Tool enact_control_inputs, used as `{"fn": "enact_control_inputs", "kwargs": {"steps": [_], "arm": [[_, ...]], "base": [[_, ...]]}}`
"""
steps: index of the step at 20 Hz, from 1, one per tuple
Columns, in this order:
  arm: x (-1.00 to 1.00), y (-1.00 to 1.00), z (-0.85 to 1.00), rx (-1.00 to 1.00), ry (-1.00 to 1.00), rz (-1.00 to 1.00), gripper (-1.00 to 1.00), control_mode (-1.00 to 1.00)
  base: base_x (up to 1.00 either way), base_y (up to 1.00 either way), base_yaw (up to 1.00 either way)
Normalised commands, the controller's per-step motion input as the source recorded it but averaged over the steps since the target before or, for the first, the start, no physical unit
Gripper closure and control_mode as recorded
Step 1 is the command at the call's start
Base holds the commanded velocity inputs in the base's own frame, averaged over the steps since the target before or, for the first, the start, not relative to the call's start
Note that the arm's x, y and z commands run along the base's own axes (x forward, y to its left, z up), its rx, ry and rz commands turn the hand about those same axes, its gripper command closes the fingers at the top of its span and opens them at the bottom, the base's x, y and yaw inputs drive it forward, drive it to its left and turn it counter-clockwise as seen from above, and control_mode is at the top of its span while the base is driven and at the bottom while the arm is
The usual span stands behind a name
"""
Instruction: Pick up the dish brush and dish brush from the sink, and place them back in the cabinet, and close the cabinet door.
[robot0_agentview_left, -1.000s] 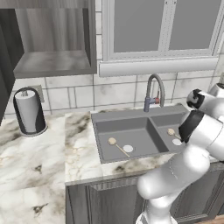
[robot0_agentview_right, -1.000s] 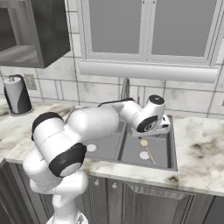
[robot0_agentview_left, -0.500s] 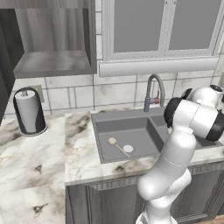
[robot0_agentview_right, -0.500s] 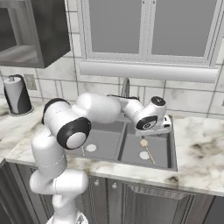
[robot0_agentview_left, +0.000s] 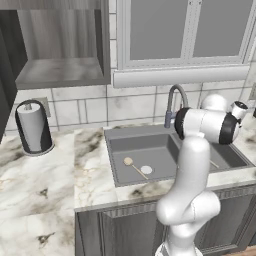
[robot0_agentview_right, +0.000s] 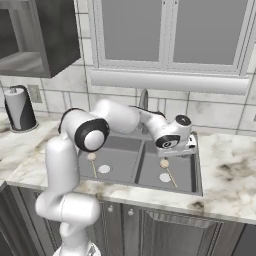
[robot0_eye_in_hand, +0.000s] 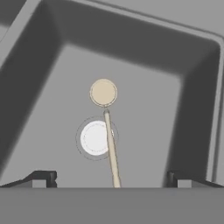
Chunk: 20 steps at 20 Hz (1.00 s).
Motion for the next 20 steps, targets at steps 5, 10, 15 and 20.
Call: {"fn": "enact_control_inputs", "kwargs": {"steps": [5, 10, 15, 20], "arm": [[0.13, -0.09, -0.31, 0.0, 0.0, 0.0, -1.0, -1.0], [0.0, -0.05, -0.24, 0.0, 0.0, 0.0, -1.0, -1.0], [0.0, 0.0, -0.18, 0.0, 0.01, 0.0, -1.0, -1.0], [0.0, 0.0, -0.15, 0.0, 0.04, 0.0, -1.0, -1.0]], "base": [[0.0, 0.0, 0.0], [0.0, 0.0, 0.0], [0.0, 0.0, 0.0], [0.0, 0.0, 0.0]]}}
